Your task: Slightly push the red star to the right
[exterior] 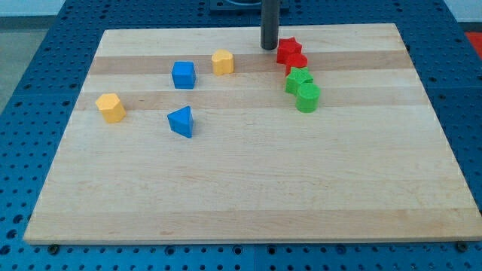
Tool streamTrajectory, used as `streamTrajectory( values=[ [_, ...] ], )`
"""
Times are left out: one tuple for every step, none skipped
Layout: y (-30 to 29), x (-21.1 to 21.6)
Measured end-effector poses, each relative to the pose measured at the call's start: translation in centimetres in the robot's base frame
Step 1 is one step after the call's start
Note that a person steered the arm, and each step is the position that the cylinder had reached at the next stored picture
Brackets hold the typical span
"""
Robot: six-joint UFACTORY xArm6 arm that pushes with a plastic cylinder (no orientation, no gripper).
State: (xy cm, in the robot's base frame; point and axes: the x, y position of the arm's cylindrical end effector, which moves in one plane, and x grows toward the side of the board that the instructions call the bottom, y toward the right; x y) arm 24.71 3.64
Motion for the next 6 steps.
streamTrajectory(
  values=[
    [0.6, 0.0],
    [1.7, 0.0],
    [1.9, 0.0],
    [1.6, 0.0],
    [-1.4, 0.0],
    [-4.2, 0.0]
  ],
)
